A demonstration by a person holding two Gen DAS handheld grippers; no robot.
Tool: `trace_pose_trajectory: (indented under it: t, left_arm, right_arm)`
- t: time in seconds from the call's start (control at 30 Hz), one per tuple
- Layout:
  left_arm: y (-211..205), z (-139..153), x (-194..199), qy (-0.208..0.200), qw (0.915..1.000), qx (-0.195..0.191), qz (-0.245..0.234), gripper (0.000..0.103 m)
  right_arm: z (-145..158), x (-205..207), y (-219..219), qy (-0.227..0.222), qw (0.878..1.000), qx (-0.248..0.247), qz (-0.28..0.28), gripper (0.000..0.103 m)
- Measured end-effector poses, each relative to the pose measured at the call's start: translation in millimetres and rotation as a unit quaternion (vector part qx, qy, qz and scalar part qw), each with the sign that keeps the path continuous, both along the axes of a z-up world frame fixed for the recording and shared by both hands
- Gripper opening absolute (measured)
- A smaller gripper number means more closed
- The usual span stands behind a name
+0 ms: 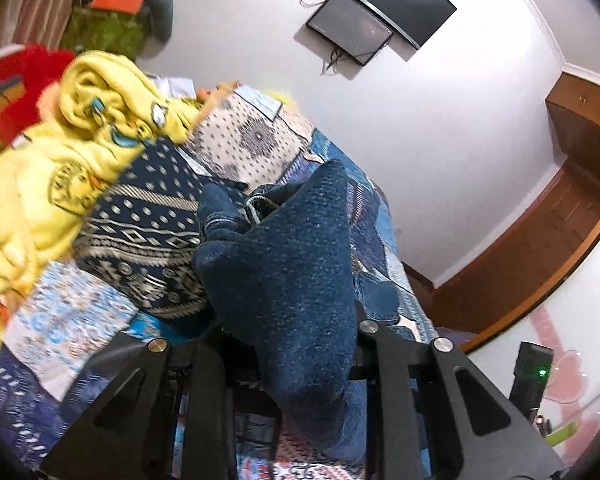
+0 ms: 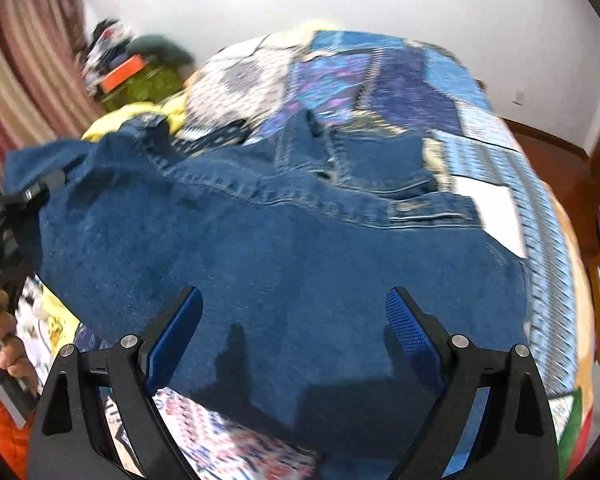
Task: Fold large clothes
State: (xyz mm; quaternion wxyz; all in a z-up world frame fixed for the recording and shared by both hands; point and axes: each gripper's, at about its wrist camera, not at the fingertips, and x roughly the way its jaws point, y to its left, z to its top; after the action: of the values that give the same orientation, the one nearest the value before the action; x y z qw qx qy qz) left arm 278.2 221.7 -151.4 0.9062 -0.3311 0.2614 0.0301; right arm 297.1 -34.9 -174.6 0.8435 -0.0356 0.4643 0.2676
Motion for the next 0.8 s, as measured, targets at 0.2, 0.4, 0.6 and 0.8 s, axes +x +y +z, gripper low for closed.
trace_pose_trajectory:
  t: [0.2, 0.4, 0.6, 0.8]
  left_arm:
    - [-9, 0, 0, 0.012, 0.9986, 0.051, -0.002, 0.022]
    - [-35, 1, 7, 0.018, 0.9945, 0.102, -0.015, 0.022]
    - [-70, 27, 23, -0.006, 0.9896, 0.136, -0.046, 0.022]
    - [-144, 55, 55, -0.036, 0.9772, 0.183, -0.101, 0.022]
  right_arm:
    - [-36, -2, 47, 0.042, 0.997, -0.034, 0.061, 0.091]
    - [-60, 1, 45, 0.074, 0.995, -0.037, 0.063, 0.092]
    - [-42, 0, 15, 0.082, 0.995, 0.003, 0.051, 0.091]
    - [-12, -10, -60, 0.026, 0.999, 0.018, -0.024, 0.092]
